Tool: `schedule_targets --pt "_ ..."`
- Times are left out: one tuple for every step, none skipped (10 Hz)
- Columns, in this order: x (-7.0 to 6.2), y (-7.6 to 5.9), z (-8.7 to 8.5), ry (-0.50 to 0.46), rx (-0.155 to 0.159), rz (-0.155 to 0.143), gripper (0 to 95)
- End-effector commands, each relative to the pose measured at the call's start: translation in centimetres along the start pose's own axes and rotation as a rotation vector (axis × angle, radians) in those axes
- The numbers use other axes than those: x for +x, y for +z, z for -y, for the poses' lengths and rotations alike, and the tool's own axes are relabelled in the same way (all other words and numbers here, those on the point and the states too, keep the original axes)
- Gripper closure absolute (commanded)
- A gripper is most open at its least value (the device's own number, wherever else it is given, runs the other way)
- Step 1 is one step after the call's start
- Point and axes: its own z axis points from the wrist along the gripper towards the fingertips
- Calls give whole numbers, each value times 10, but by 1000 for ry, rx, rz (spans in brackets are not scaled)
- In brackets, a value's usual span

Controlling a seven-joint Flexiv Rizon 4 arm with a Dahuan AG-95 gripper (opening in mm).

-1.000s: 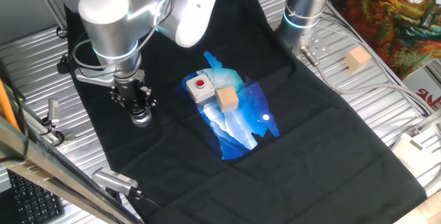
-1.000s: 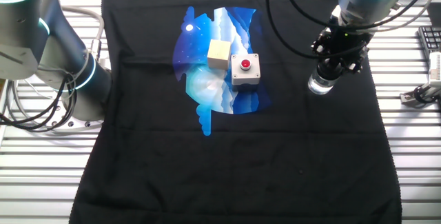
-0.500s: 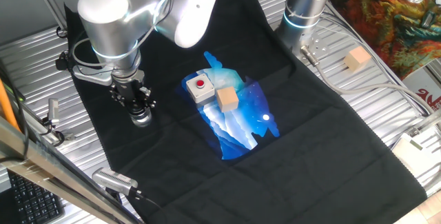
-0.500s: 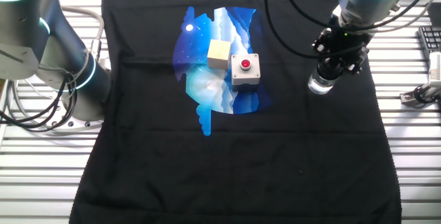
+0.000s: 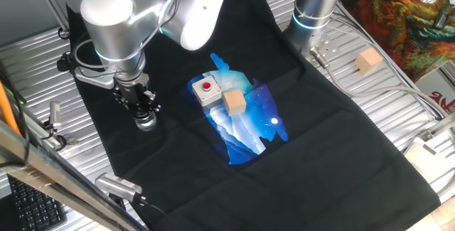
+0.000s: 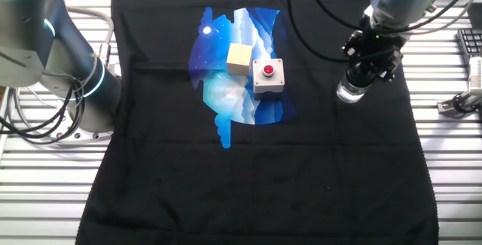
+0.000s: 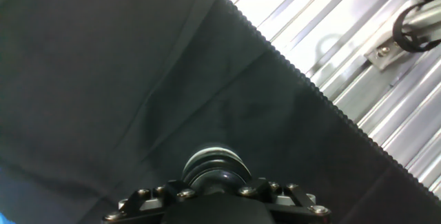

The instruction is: Screw the lid onto the jar

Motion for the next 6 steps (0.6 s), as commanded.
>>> schedule_targets --pt "0 0 0 20 4 -4 950" --pt "0 0 0 30 2 -5 950" --pt "0 0 0 48 -8 -3 950" --pt "0 0 0 66 -19 -1 950" --pt "0 0 0 66 -12 -4 950" --pt "0 0 0 71 -8 -12 950"
